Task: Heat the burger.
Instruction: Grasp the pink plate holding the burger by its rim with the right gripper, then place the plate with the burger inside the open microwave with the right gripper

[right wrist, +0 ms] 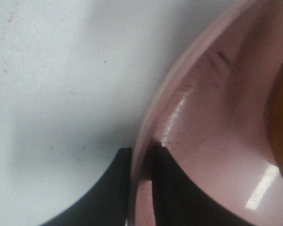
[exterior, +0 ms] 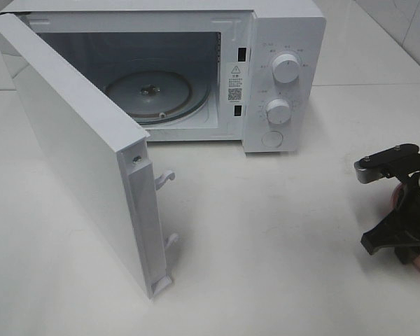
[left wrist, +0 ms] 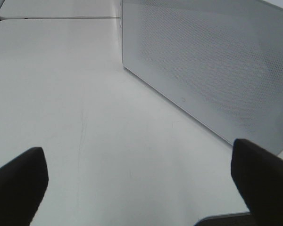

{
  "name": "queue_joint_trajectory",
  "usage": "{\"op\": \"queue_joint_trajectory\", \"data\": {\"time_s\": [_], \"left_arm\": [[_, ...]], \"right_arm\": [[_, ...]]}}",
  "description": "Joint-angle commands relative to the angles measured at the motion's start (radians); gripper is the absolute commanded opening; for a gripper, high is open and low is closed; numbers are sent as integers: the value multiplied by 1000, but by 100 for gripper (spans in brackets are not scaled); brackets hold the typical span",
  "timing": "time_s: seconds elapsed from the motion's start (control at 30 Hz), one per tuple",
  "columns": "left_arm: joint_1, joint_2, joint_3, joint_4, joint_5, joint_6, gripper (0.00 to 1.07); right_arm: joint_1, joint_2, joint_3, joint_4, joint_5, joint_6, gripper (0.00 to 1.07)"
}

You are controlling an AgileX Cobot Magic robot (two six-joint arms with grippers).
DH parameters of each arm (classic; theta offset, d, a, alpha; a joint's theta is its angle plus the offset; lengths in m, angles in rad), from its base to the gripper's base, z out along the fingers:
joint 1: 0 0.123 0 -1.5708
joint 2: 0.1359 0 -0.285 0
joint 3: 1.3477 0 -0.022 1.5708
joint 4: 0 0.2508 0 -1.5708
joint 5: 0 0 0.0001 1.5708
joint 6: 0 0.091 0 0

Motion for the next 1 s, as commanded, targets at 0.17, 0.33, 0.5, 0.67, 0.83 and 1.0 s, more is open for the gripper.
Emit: {"op": "queue_joint_trajectory", "data": {"time_s": [0.17, 0.33, 0.5, 0.67, 0.83, 1.0], "left_arm": [[3, -15, 1, -5, -13, -1, 98], [3, -15, 1, -5, -13, -1, 98], [3, -15, 1, -5, -13, -1, 98], [3, -15, 1, -5, -13, -1, 98], [3, -15, 1, -5, -13, -1, 98], [3, -15, 1, -5, -13, -1, 98]], "right_arm": [[-3, 2, 3, 11, 16, 13, 0], [16, -29, 3, -50, 22, 79, 0], [39, -34, 3, -134, 59, 169, 0], [106, -34, 3, -258, 108, 298, 0], [150, -34, 3, -328, 159, 369, 0], [195, -35, 3, -383, 221, 430, 0]]}}
